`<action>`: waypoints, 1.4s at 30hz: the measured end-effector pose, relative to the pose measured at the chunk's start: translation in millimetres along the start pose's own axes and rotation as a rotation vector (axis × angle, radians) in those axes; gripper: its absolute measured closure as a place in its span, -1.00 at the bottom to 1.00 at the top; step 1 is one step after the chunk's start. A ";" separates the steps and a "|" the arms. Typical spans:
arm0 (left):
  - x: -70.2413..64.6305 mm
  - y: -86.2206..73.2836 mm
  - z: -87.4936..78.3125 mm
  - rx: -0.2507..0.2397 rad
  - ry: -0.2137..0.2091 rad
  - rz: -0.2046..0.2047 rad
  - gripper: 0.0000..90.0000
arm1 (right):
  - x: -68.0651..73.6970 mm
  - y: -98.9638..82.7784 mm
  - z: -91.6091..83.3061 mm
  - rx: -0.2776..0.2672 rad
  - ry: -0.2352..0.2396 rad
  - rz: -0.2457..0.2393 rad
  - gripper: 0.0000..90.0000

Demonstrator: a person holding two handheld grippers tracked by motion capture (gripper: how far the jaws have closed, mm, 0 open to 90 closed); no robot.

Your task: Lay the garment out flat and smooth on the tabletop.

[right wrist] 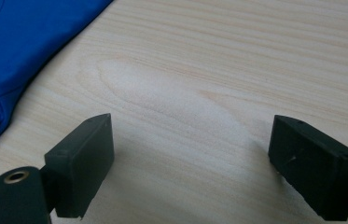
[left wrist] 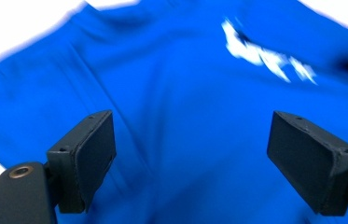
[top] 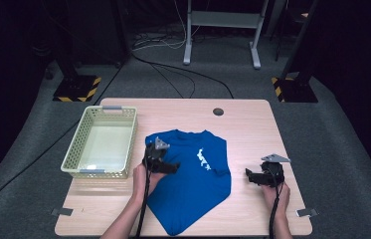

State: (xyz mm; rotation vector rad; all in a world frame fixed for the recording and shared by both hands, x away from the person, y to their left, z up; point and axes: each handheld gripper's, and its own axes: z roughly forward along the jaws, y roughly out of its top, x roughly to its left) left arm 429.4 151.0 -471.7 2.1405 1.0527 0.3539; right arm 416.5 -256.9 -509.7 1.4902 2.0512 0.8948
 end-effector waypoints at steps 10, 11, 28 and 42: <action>-17.5 -63.6 -12.8 -0.005 -0.003 0.003 -0.68 | 4.3 -0.9 -0.8 0.004 0.021 -0.018 -0.73; -18.4 -66.7 -12.7 -0.027 0.008 0.009 -0.69 | 4.6 -0.8 -0.8 0.005 0.025 -0.022 -0.73; -24.7 -65.8 -9.8 -0.029 0.034 0.038 -0.69 | 115.6 61.7 4.1 0.029 0.143 -0.179 -0.49; -25.2 -65.9 -10.1 -0.029 0.038 0.043 -0.69 | 139.8 81.0 50.9 0.157 0.093 -0.215 0.31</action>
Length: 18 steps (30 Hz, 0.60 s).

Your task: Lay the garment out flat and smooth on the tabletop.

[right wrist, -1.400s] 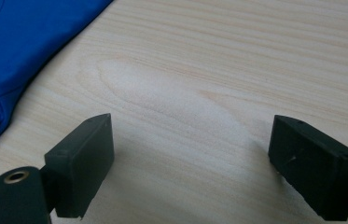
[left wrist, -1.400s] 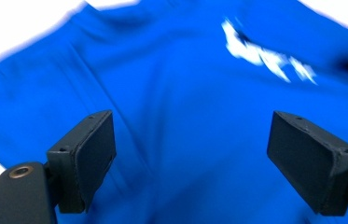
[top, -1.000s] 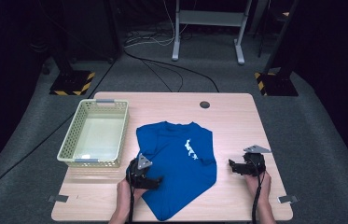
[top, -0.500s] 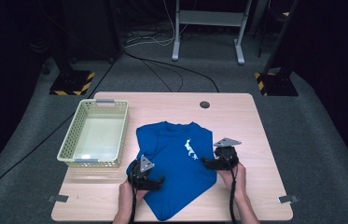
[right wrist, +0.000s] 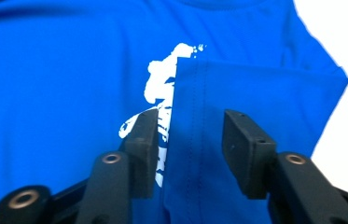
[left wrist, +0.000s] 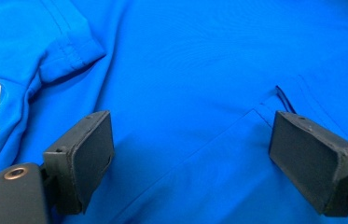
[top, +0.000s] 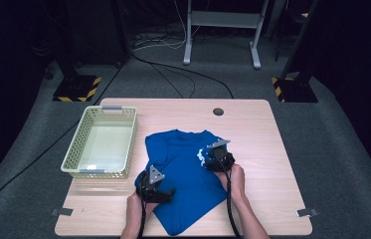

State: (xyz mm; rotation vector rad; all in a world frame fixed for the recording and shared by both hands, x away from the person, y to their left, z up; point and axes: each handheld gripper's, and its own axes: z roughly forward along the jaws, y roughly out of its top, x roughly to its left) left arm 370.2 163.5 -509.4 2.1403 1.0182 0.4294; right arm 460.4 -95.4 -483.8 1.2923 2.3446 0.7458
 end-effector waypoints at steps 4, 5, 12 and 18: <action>0.2 0.0 0.2 0.000 -0.002 -0.004 -0.69 | -1.8 -2.1 5.5 0.000 0.025 0.016 0.52; 0.1 0.0 0.2 -0.001 -0.001 -0.004 -0.69 | -2.5 -2.3 5.5 -0.001 0.024 0.023 0.58; 0.8 0.1 0.3 0.001 -0.005 -0.005 -0.69 | -6.5 -3.7 5.6 -0.009 0.011 0.044 0.90; 1.1 0.1 0.4 0.002 -0.006 -0.009 -0.69 | -3.9 -1.0 4.8 -0.002 -0.014 0.009 0.93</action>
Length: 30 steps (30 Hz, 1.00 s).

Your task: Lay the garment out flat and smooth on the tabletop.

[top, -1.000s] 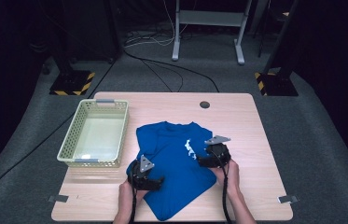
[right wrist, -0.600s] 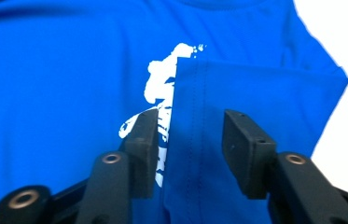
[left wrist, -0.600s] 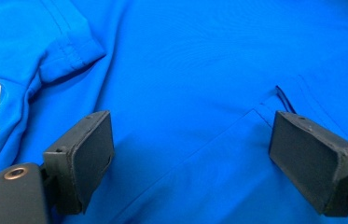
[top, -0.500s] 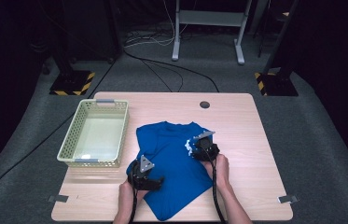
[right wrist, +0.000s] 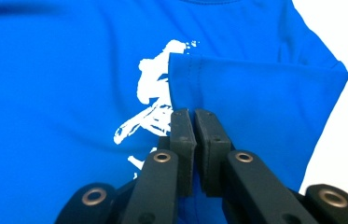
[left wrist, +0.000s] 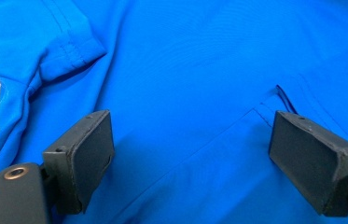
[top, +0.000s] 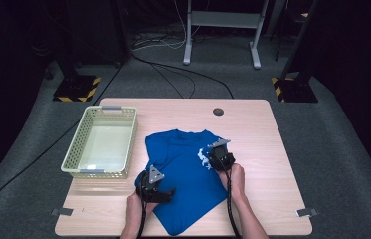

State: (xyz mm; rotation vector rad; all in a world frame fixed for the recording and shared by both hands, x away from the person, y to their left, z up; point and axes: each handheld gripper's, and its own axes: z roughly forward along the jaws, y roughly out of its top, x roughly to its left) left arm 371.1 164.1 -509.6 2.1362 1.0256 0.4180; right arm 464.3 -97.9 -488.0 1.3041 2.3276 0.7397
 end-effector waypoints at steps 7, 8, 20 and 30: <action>0.2 0.0 0.1 -0.001 -0.001 -0.002 -0.69 | -6.6 0.2 -5.1 -0.027 -0.015 0.013 0.94; 0.1 0.0 0.1 -0.001 -0.001 -0.002 -0.69 | -8.3 0.5 -6.5 -0.034 -0.013 0.020 0.94; 0.0 0.0 -0.2 0.000 0.000 0.004 -0.68 | -28.8 5.9 -22.7 -0.081 -0.027 0.058 0.94; 0.3 -0.2 -0.3 0.000 -0.001 0.001 -0.68 | -52.1 -3.6 -28.8 -0.086 -0.060 0.112 0.94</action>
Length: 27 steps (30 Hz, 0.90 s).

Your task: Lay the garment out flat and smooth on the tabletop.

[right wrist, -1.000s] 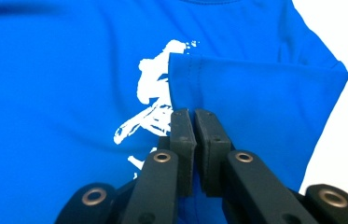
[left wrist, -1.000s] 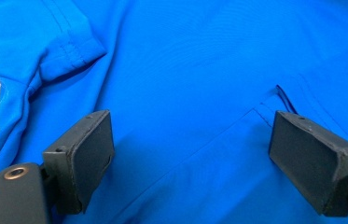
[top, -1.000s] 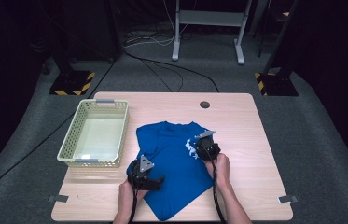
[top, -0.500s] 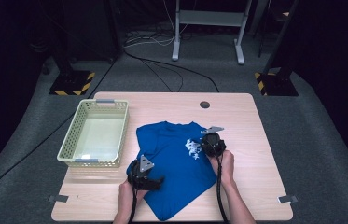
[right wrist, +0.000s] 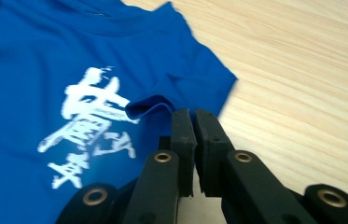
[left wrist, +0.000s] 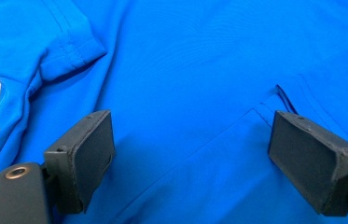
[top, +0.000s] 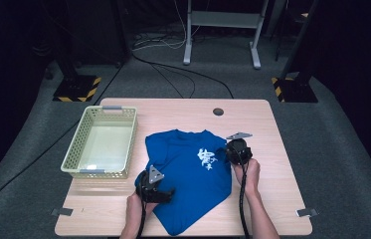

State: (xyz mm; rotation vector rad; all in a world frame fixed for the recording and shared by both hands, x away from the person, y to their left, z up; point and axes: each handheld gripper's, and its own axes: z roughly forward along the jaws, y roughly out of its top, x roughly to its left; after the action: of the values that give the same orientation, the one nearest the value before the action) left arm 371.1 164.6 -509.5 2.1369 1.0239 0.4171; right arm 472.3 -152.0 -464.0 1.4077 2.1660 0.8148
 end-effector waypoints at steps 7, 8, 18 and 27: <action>0.0 -0.1 0.0 0.000 0.000 -0.004 -0.68 | -18.3 -6.9 -2.7 -0.001 -0.032 0.044 0.94; -0.1 -0.1 0.0 -0.001 0.000 -0.004 -0.68 | -21.3 -8.3 -2.9 0.000 -0.036 0.056 0.94; 0.0 -0.2 -0.1 -0.001 0.001 -0.004 -0.68 | -54.3 -30.7 -2.0 0.058 -0.086 0.157 0.76; 0.0 -0.1 0.0 0.000 0.000 -0.006 -0.68 | -54.1 -34.0 -21.8 -0.009 -0.071 0.197 0.24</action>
State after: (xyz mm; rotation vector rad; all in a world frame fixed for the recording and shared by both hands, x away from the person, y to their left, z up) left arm 371.0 164.6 -509.6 2.1332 1.0300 0.4148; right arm 457.0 -217.6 -468.9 1.6394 1.9905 0.8291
